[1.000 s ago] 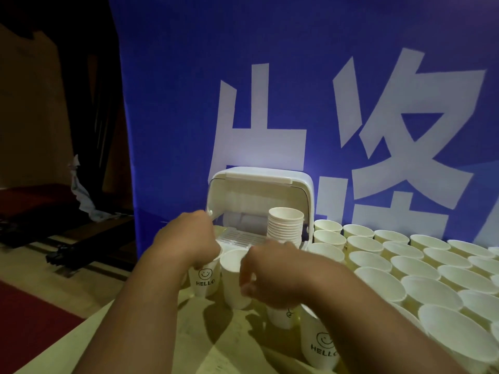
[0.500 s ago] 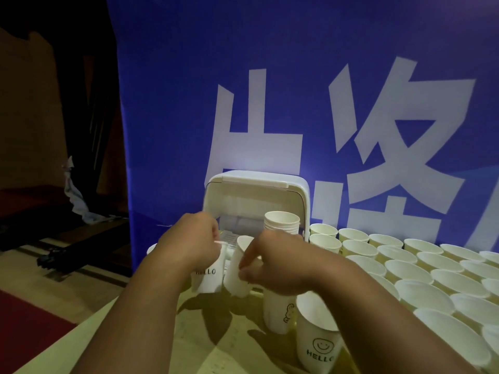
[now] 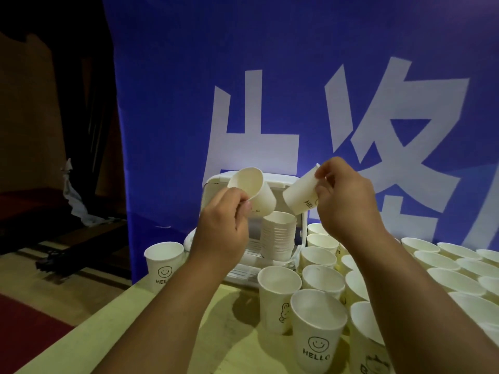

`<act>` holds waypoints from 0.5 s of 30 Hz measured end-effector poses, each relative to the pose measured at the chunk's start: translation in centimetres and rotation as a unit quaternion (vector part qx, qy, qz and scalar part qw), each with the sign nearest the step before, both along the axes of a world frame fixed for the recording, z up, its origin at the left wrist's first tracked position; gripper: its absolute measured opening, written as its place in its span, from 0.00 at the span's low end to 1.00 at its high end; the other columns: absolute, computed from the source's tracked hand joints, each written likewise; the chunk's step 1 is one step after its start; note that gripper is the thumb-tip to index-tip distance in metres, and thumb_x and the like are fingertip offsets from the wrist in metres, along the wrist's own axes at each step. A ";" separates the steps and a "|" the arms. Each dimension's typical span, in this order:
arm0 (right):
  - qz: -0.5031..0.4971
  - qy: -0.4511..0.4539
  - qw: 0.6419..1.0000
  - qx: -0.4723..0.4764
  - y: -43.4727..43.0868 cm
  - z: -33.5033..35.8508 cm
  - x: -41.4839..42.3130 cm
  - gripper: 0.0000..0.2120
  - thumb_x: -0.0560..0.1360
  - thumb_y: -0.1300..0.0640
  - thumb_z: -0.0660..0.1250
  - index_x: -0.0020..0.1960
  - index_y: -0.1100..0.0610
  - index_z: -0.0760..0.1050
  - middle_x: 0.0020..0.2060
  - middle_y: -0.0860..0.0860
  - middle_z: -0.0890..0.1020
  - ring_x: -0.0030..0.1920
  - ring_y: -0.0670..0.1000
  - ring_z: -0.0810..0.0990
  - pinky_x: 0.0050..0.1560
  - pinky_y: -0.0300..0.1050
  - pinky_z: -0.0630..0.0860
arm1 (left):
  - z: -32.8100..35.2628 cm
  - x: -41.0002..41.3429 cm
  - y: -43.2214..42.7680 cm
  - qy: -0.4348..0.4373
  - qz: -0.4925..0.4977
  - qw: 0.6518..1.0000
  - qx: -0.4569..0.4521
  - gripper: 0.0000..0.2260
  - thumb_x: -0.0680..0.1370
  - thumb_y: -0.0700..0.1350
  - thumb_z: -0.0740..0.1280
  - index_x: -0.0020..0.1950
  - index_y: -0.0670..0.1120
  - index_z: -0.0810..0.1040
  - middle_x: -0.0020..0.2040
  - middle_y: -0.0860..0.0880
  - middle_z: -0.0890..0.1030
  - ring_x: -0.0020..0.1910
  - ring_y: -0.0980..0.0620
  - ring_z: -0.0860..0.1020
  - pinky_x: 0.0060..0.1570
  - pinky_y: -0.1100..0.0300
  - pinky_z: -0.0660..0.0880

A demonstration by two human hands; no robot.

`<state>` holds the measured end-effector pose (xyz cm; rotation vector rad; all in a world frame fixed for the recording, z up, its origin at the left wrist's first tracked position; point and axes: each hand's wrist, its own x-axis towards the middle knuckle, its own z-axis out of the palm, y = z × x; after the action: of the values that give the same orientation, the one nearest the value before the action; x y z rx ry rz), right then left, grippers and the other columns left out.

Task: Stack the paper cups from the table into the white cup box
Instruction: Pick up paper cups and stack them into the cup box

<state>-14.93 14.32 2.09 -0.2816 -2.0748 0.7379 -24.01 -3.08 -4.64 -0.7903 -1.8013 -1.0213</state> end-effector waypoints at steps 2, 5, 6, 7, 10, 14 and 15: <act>-0.012 0.015 1.000 -0.018 0.1 0.0 0.0 0.18 0.79 0.61 0.67 0.65 0.50 0.68 0.60 0.54 0.77 0.51 0.51 0.73 0.55 0.48 0.76 | -0.5 -0.3 0.7 0.000 -0.016 1.000 -0.016 0.03 0.83 0.42 0.64 0.52 0.45 0.77 0.47 0.54 0.74 0.41 0.56 0.72 0.38 0.67 0.68; -0.025 0.028 0.999 -0.037 0.3 0.0 0.2 0.21 0.78 0.61 0.68 0.68 0.51 0.67 0.62 0.55 0.77 0.51 0.52 0.74 0.58 0.52 0.77 | -1.1 -0.6 1.6 -0.025 -0.049 0.997 -0.055 0.05 0.85 0.43 0.62 0.55 0.46 0.77 0.55 0.54 0.74 0.48 0.55 0.73 0.44 0.62 0.73; -0.030 0.031 0.998 -0.038 0.4 -0.1 0.2 0.21 0.78 0.61 0.68 0.69 0.52 0.68 0.62 0.55 0.77 0.52 0.53 0.75 0.58 0.52 0.76 | -1.2 -0.7 1.9 -0.042 -0.050 0.996 -0.063 0.05 0.85 0.44 0.62 0.55 0.47 0.77 0.59 0.54 0.74 0.51 0.54 0.73 0.47 0.60 0.75; -0.035 0.035 0.998 -0.037 0.5 -0.1 0.2 0.20 0.78 0.60 0.69 0.68 0.53 0.69 0.62 0.55 0.78 0.53 0.53 0.76 0.58 0.52 0.76 | -1.2 -0.8 2.2 -0.055 -0.038 0.995 -0.072 0.05 0.85 0.43 0.62 0.56 0.47 0.77 0.62 0.53 0.73 0.54 0.53 0.73 0.50 0.58 0.77; -0.038 0.050 0.997 -0.037 0.7 -0.3 0.0 0.18 0.78 0.58 0.68 0.68 0.53 0.71 0.62 0.54 0.78 0.51 0.50 0.74 0.55 0.48 0.75 | -0.8 -0.6 2.8 -0.075 -0.013 0.992 -0.101 0.04 0.84 0.42 0.63 0.55 0.50 0.76 0.67 0.53 0.69 0.59 0.51 0.70 0.55 0.56 0.77; -0.042 0.069 0.996 -0.030 0.9 -0.4 -0.3 0.17 0.78 0.57 0.69 0.66 0.52 0.74 0.60 0.53 0.79 0.50 0.49 0.73 0.51 0.43 0.70 | -0.3 -0.9 3.3 -0.109 -0.010 0.989 -0.102 0.05 0.84 0.44 0.63 0.58 0.53 0.73 0.61 0.59 0.65 0.58 0.55 0.67 0.49 0.68 0.69; -0.043 0.074 0.996 -0.027 0.9 -0.4 -0.4 0.16 0.78 0.56 0.69 0.65 0.52 0.74 0.60 0.53 0.79 0.51 0.50 0.74 0.51 0.43 0.70 | -0.1 -1.0 3.3 -0.117 -0.008 0.987 -0.109 0.04 0.84 0.45 0.62 0.57 0.54 0.72 0.58 0.60 0.67 0.56 0.55 0.68 0.47 0.67 0.70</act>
<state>-15.30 15.20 1.65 -0.3337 -1.8937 0.7408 -24.96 0.25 -4.77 -0.8455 -2.1378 -0.9701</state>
